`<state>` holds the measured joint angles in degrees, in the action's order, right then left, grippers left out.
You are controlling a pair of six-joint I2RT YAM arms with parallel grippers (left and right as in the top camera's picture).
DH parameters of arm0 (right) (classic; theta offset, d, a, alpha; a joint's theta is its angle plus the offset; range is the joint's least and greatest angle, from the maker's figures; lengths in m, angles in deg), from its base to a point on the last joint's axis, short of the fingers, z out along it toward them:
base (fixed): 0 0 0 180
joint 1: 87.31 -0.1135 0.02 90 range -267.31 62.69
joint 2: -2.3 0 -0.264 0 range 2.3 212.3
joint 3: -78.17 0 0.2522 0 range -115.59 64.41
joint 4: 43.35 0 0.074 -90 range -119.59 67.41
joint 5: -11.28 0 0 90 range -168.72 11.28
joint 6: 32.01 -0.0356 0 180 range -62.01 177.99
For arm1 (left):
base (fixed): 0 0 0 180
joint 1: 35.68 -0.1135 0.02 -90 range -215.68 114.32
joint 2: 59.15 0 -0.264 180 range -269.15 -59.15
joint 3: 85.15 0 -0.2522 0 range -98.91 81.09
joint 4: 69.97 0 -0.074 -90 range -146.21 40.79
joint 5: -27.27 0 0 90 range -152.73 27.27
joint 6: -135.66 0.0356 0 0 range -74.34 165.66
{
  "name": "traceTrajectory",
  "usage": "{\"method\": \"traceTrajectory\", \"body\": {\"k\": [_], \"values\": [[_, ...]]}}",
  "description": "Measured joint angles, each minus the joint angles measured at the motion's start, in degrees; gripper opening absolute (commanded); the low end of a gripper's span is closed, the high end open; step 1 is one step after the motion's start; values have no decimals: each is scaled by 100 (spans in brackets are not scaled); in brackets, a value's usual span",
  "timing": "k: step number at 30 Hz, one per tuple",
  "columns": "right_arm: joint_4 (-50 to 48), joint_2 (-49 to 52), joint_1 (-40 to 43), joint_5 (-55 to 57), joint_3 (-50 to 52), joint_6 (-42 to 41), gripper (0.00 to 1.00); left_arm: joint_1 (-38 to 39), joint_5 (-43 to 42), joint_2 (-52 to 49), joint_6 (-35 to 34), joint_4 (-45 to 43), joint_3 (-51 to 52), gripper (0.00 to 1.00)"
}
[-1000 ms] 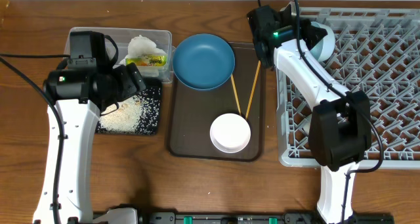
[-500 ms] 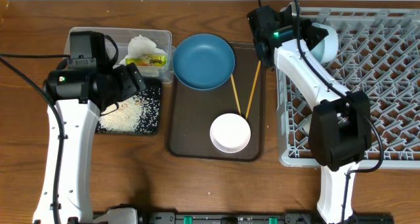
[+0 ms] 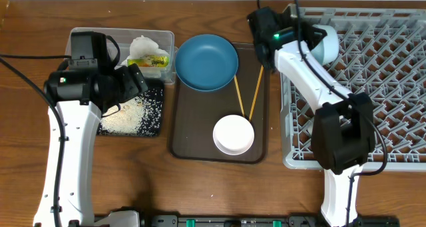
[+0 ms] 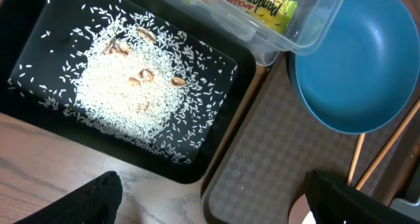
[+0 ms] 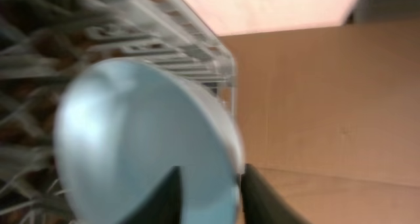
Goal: Sort waste into correct bins and load items into the dishwasher rack
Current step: 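Stand the bowl upright in the rack's back row and release, then move the right gripper to the pink-and-white cup and grasp its rim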
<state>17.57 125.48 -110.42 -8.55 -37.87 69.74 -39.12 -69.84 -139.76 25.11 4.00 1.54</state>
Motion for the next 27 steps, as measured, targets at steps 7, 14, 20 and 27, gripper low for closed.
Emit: {"method": "traceTrajectory", "body": {"k": [7,14,20,27], "values": [[17,0,-289,-422,9,37,56,0,0,0,0,0,-2,91],[-37,0,-450,-492,9,37,62,0,0,0,0,0,0,91],[-37,-120,-492,-765,11,22,62,0,0,0,0,-2,0,91],[651,-1147,-750,-3171,11,-619,70,0,0,0,0,-2,0,91]]}}
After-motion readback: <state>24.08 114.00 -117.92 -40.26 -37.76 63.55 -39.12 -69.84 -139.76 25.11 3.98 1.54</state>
